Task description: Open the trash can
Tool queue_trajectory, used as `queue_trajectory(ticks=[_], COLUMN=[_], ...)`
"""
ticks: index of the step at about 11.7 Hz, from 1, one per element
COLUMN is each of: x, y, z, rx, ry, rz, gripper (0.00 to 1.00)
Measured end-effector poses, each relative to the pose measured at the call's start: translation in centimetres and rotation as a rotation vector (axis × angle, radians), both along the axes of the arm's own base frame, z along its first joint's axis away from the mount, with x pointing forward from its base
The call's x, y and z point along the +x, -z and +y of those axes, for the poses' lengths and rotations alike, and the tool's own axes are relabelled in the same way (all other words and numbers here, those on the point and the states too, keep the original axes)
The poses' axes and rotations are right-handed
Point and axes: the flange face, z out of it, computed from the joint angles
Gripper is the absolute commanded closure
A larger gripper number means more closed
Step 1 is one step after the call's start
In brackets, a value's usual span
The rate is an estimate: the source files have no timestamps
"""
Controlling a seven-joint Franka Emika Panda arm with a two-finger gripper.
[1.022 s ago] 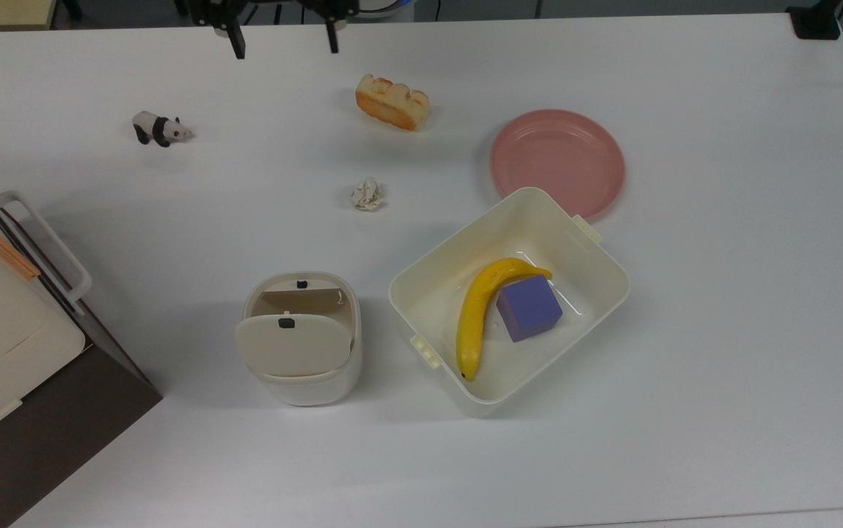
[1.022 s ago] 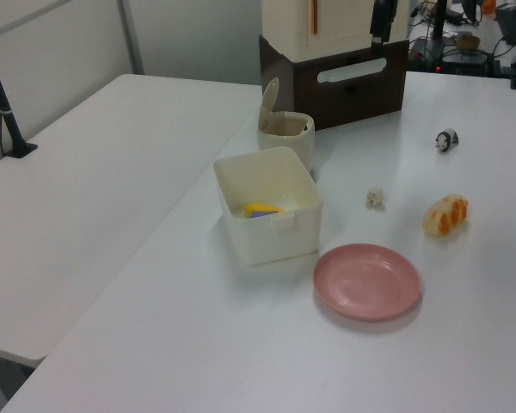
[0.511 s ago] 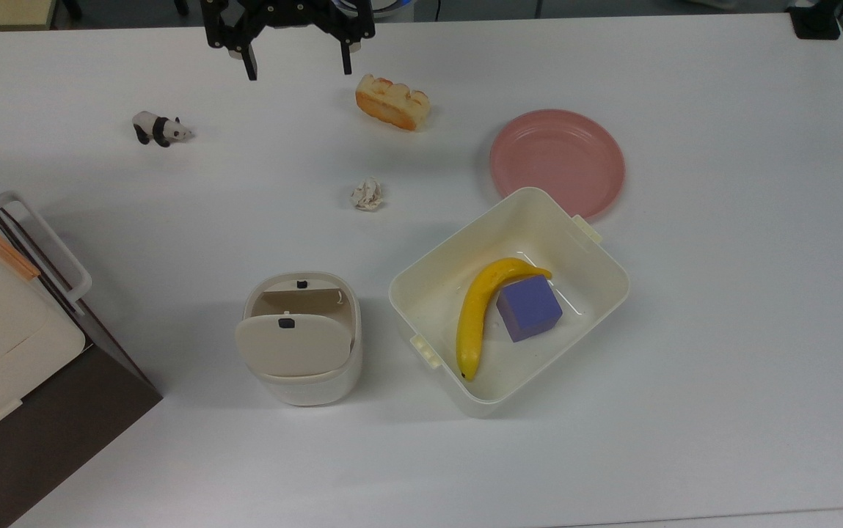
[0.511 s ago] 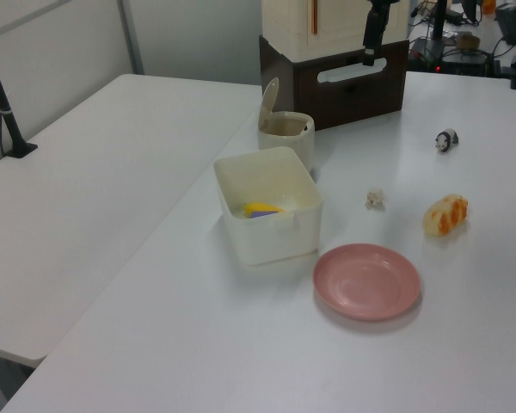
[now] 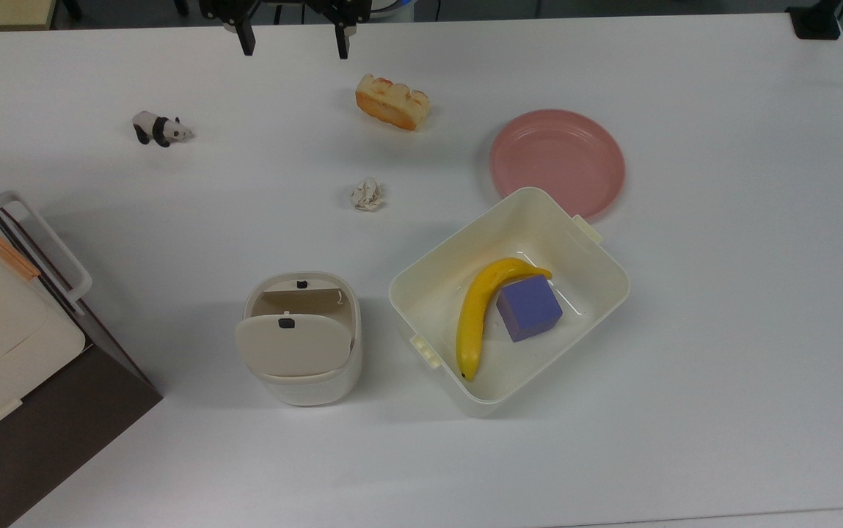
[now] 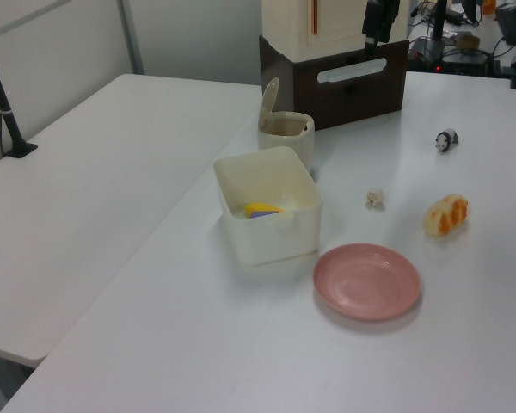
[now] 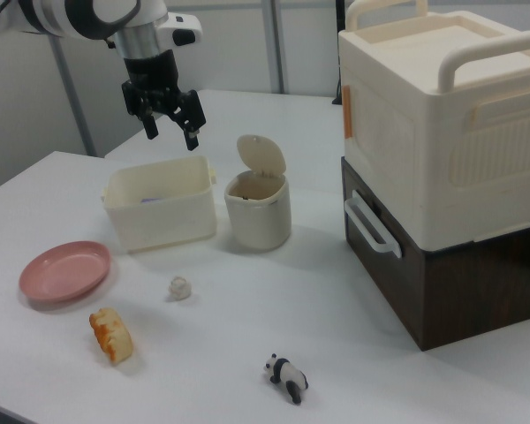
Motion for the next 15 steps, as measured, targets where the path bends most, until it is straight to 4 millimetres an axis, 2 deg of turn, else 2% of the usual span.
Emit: queue_trajectory(ticks=[15], x=[-0.30], y=[-0.28], z=[-0.02], rx=[-0.010], ry=[-0.071], rz=[0.018], gripper=[0.00])
